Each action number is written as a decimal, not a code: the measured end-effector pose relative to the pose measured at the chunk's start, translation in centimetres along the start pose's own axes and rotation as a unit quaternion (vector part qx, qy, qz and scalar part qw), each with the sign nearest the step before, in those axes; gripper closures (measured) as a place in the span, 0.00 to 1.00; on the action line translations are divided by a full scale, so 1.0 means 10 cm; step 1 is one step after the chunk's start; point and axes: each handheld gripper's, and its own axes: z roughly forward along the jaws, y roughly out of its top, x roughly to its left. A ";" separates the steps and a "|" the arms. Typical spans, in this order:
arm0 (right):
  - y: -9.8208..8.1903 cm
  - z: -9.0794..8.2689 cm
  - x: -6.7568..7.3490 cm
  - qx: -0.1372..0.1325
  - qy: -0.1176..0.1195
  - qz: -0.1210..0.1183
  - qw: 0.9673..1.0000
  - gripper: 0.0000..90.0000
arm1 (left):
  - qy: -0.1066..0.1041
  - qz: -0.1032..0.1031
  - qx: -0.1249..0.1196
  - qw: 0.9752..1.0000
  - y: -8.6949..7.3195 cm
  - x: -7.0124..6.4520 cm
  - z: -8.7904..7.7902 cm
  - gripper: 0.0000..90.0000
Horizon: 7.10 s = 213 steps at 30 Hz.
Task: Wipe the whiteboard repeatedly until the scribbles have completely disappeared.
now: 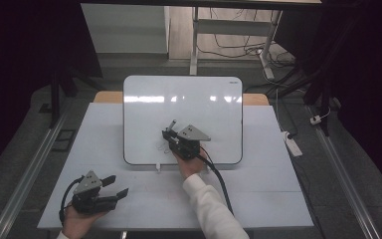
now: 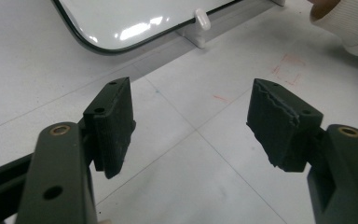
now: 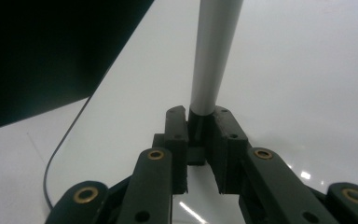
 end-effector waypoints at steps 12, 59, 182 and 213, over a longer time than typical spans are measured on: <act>-0.14 0.04 0.25 0.037 0.041 -0.065 0.996 0.86 | -0.003 0.001 -0.001 1.000 0.01 0.00 0.00 0.35; -0.17 -0.27 -0.04 0.002 -0.030 -0.014 0.999 0.86 | -0.005 -0.001 -0.008 1.000 -0.01 -0.01 -0.02 0.35; -0.23 -0.50 -0.24 -0.008 -0.049 -0.021 0.999 0.86 | -0.004 -0.002 -0.011 1.000 0.00 0.01 -0.01 0.35; -0.29 -0.56 -0.21 -0.003 -0.058 -0.008 0.998 0.86 | -0.002 -0.003 -0.016 1.000 0.00 0.01 -0.04 0.35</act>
